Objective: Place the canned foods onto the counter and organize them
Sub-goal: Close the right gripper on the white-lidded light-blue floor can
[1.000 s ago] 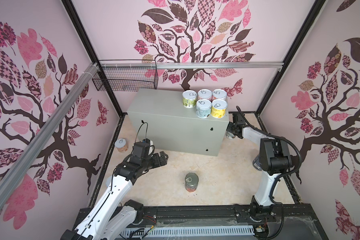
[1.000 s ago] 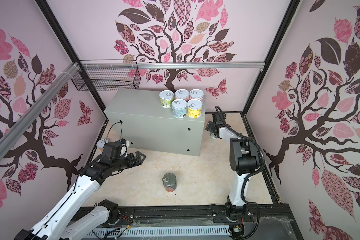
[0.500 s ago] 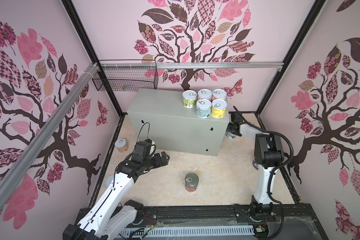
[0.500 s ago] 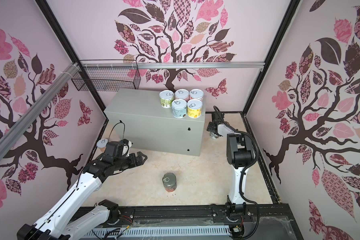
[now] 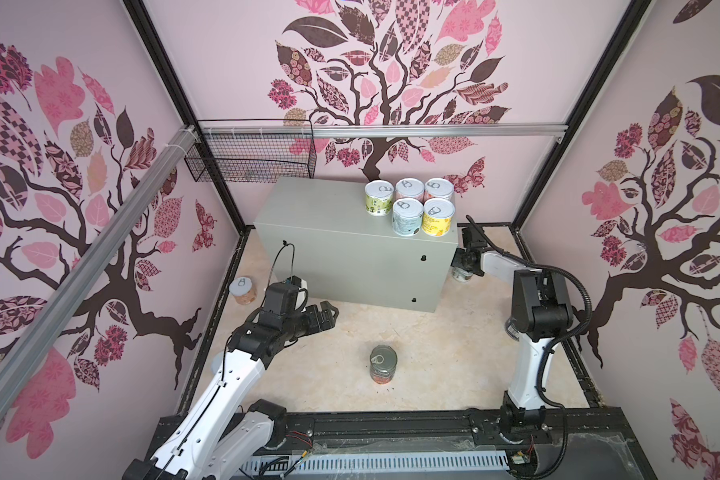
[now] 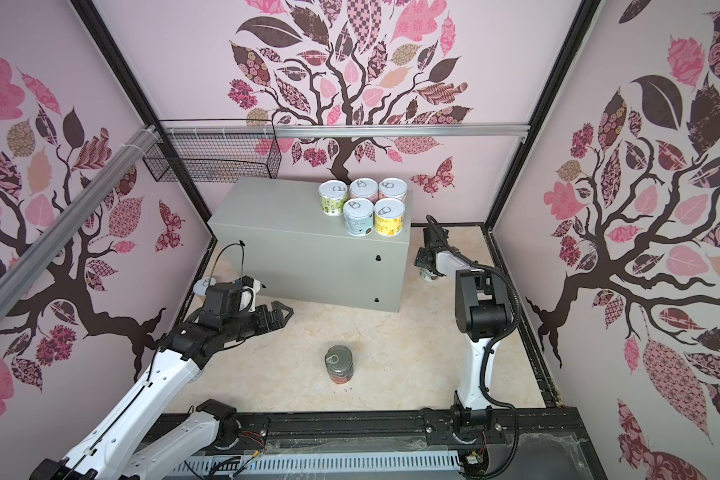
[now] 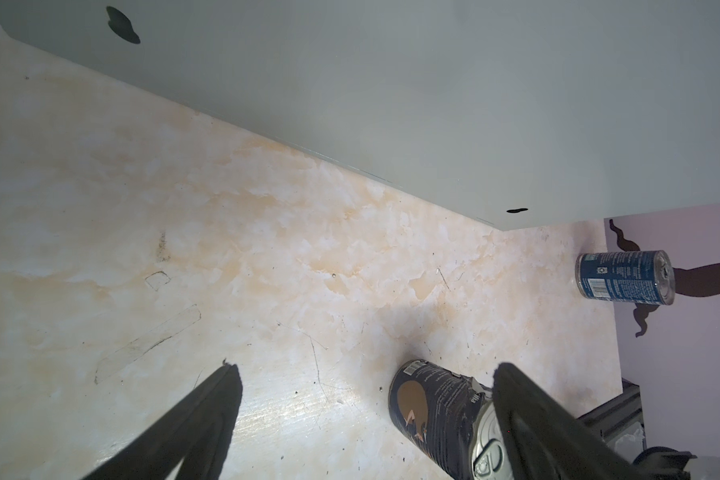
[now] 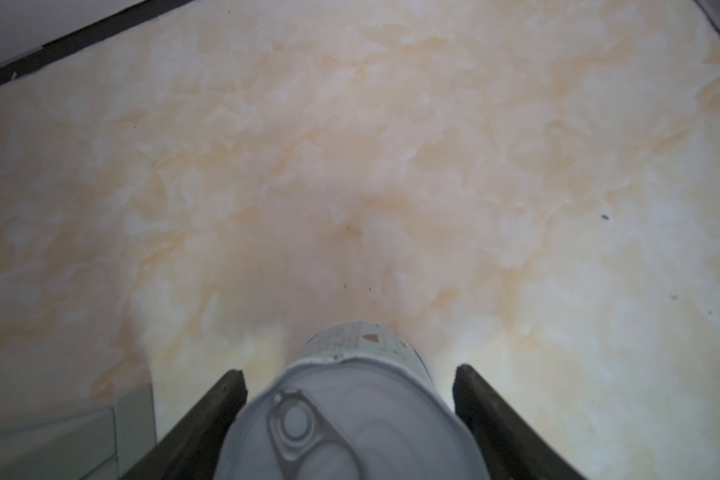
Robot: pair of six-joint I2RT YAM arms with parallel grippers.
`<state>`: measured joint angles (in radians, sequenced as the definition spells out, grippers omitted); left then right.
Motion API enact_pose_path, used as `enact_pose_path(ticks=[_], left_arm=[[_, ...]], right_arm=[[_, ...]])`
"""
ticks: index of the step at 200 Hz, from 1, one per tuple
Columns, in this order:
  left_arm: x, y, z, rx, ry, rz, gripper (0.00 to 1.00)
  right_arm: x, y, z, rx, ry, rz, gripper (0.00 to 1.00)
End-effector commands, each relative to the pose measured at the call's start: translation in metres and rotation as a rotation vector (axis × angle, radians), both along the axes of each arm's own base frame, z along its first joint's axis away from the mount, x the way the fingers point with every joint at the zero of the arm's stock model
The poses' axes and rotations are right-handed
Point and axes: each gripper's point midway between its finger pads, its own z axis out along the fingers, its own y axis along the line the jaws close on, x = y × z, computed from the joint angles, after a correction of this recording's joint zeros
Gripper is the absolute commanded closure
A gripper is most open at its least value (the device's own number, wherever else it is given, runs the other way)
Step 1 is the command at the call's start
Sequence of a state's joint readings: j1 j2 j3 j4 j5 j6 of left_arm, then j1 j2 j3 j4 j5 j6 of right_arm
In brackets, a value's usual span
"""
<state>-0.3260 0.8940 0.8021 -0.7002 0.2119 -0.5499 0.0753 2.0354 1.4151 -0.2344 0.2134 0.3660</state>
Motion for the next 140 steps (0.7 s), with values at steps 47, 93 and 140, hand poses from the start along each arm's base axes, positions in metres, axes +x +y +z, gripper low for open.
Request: enact_pose_path(ticks=[47, 93, 140], left_arm=[[-0.001, 0.002, 0.005, -0.028, -0.044, -0.003, 0.02], [-0.004, 0.007, 0.011, -0.019, -0.083, 0.011, 0.02], [-0.007, 0.015, 0.02, 0.019, -0.124, 0.026, 0.02]], right_arm=[[-0.083, 0.012, 0.031, 0.027, 0.028, 0.034, 0.4], [-0.141, 0.036, 0.03, 0.032, 0.045, 0.09, 0.4], [-0.192, 0.076, 0.028, 0.056, 0.055, 0.198, 0.4]])
